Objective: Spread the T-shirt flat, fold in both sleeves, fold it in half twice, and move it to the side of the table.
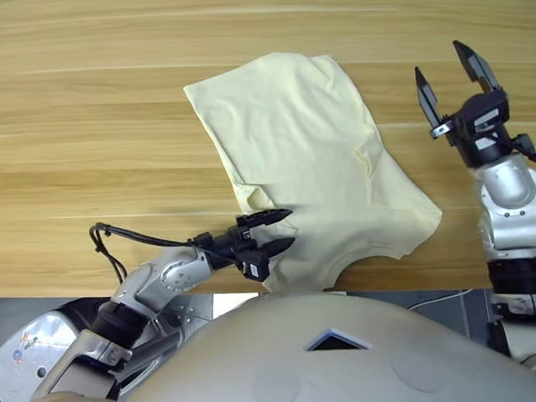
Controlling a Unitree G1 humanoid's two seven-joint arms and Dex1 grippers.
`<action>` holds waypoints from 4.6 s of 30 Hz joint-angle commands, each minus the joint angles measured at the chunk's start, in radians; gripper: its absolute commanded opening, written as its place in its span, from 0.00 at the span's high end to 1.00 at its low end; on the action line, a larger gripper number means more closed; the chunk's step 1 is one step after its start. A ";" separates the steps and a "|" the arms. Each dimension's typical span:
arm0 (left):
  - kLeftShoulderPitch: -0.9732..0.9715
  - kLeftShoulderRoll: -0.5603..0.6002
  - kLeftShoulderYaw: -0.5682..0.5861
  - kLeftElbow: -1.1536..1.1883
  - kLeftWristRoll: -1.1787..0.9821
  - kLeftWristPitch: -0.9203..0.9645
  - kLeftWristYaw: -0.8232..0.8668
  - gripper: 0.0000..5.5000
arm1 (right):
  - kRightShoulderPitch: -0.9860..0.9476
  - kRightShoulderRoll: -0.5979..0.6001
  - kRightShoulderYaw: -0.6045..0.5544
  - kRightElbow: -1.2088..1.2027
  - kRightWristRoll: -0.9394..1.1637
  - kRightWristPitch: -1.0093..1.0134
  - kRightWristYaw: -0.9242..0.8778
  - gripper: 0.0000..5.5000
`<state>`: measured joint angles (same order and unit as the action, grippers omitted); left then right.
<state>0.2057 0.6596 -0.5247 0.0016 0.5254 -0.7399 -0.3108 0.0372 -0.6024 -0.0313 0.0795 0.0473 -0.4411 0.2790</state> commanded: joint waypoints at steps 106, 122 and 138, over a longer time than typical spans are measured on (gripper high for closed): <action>-0.210 -0.169 0.130 0.023 0.137 0.051 0.292 0.40 | -1.054 0.367 0.398 1.267 -0.607 0.073 -0.277 0.54; 0.260 0.229 0.471 0.009 0.059 0.271 0.070 0.40 | 0.395 -0.441 0.294 0.127 -0.435 -0.369 -0.254 0.54; 0.444 0.375 0.423 -0.177 -0.092 0.213 -0.195 0.40 | 0.646 -0.457 0.150 -0.309 -0.433 -0.203 0.044 0.54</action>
<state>0.6177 1.0053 -0.0677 -0.2251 0.3864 -0.5437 -0.4286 0.7123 -1.0724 0.1262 -0.2324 -0.3746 -0.6585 0.2903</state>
